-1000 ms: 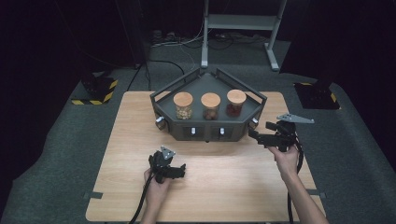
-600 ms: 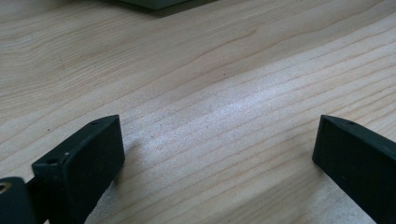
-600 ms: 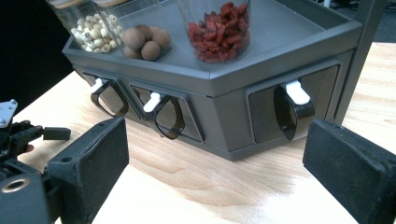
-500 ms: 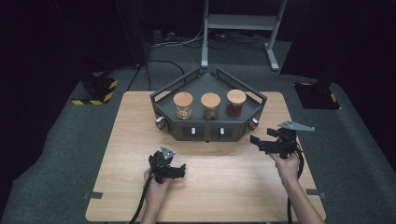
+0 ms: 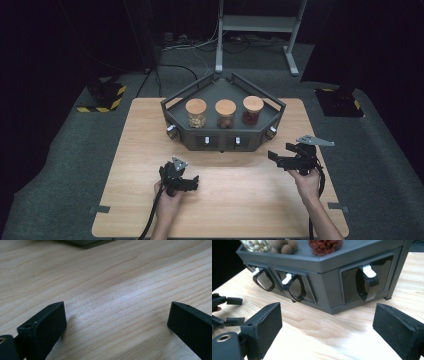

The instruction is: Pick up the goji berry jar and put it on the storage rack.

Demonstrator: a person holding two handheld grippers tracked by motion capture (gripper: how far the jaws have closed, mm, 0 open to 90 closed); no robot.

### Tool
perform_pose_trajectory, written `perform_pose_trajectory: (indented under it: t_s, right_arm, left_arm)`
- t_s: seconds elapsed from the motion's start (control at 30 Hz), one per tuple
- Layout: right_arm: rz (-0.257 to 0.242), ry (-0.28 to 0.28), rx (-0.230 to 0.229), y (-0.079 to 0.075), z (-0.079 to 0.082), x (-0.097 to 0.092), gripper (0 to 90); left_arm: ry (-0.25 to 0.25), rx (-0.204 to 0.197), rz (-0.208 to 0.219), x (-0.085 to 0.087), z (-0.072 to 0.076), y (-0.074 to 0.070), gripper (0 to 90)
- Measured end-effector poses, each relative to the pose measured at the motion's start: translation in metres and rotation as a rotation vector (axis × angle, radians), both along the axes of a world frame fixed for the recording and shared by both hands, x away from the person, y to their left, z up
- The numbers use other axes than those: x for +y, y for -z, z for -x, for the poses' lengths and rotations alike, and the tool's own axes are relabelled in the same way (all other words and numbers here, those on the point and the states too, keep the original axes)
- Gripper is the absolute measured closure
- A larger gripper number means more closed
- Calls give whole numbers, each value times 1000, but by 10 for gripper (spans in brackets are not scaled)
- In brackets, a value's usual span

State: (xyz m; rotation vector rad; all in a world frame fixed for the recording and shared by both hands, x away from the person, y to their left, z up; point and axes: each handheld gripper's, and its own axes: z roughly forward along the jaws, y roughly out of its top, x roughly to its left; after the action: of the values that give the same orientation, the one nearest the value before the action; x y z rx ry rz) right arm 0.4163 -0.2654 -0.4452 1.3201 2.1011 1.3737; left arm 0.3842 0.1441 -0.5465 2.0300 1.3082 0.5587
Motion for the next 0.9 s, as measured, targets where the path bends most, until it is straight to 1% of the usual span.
perform_pose_trajectory:
  t_s: [0.13,0.27,0.47,0.6,0.7,0.9]
  right_arm:
    - [-14,10,2,5,2,-3,86]
    - [-7,16,13,12,3,-5,86]
    - [4,23,11,20,6,-8,86]
    - [17,29,20,27,8,-9,86]
    - [14,32,32,32,8,-10,86]
    - [29,37,41,42,11,-11,86]
  left_arm:
    - [0,0,0,0,0,0,23]
    - [1,1,1,0,0,0,23]
    - [1,1,1,0,0,0,23]
    - [1,1,1,0,0,0,23]
    - [1,1,2,0,0,0,23]
    - [1,1,2,0,0,0,23]
